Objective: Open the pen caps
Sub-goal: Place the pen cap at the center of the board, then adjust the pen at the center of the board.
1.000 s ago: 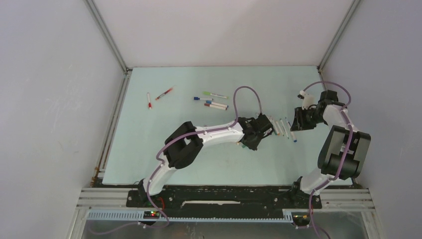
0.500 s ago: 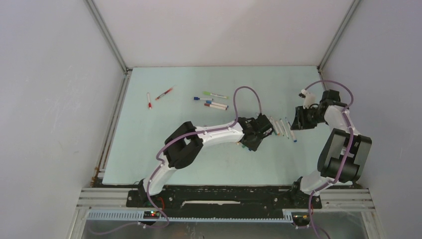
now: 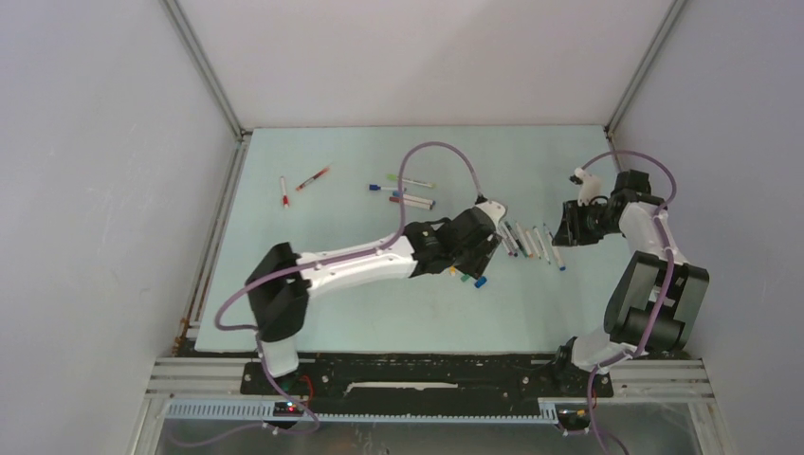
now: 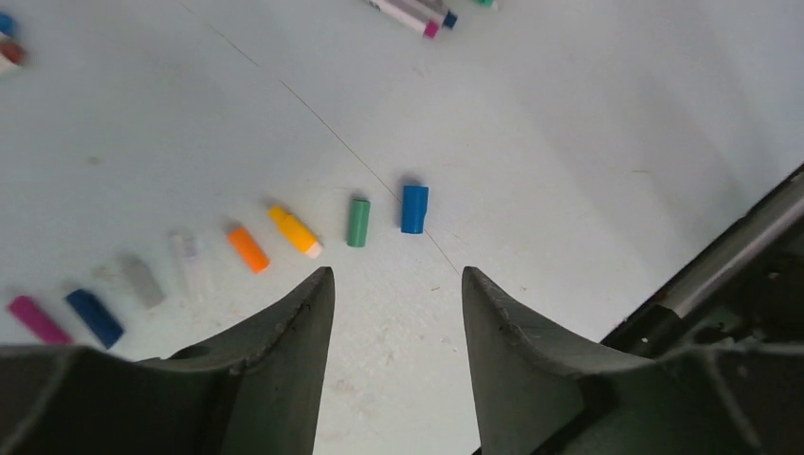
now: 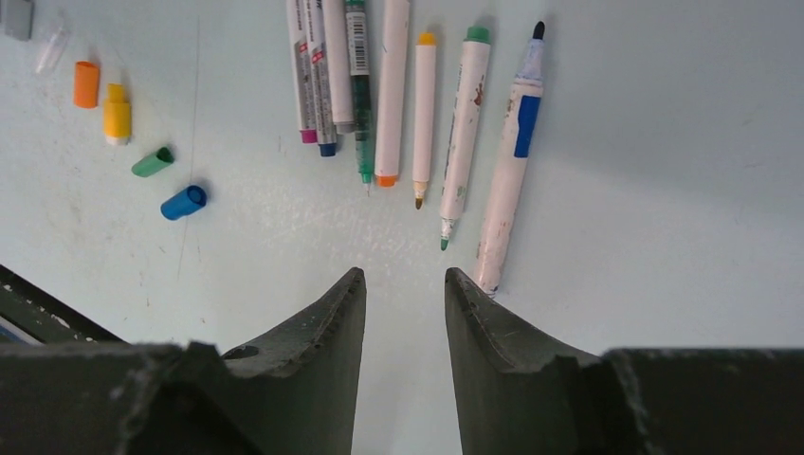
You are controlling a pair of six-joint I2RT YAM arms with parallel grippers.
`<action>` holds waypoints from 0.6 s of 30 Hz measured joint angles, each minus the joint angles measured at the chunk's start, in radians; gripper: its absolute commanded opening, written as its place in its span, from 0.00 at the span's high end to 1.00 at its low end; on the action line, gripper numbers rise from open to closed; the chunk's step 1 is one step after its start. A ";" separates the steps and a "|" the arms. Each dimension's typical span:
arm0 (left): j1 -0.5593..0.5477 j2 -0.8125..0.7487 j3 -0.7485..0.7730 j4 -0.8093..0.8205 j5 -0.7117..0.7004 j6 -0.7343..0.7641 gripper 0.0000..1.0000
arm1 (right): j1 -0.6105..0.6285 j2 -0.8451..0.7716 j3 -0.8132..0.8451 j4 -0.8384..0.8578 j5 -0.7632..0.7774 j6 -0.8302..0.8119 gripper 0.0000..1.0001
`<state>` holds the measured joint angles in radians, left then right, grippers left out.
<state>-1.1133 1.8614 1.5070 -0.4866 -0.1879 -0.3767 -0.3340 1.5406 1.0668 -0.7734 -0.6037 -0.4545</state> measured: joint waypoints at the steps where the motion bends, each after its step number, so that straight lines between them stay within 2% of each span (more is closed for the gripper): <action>1: -0.001 -0.037 -0.019 0.015 -0.011 0.005 0.43 | 0.000 -0.004 0.000 -0.001 -0.004 -0.001 0.60; 6: -0.001 -0.191 -0.097 0.076 -0.094 0.042 0.30 | 0.000 -0.031 0.000 -0.004 -0.022 -0.006 0.60; 12: 0.024 -0.302 -0.191 0.106 -0.237 0.093 0.27 | 0.000 -0.061 0.000 -0.009 -0.043 -0.010 0.60; 15: 0.092 -0.344 -0.238 0.111 -0.260 0.100 0.24 | 0.000 -0.072 0.000 -0.013 -0.058 -0.010 0.60; 18: 0.214 -0.401 -0.293 0.112 -0.265 0.098 0.20 | 0.004 -0.088 0.000 -0.018 -0.072 -0.011 0.60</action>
<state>-0.8989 1.4609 1.2144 -0.3744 -0.4526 -0.2787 -0.3298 1.4525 1.0668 -0.7910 -0.6762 -0.4652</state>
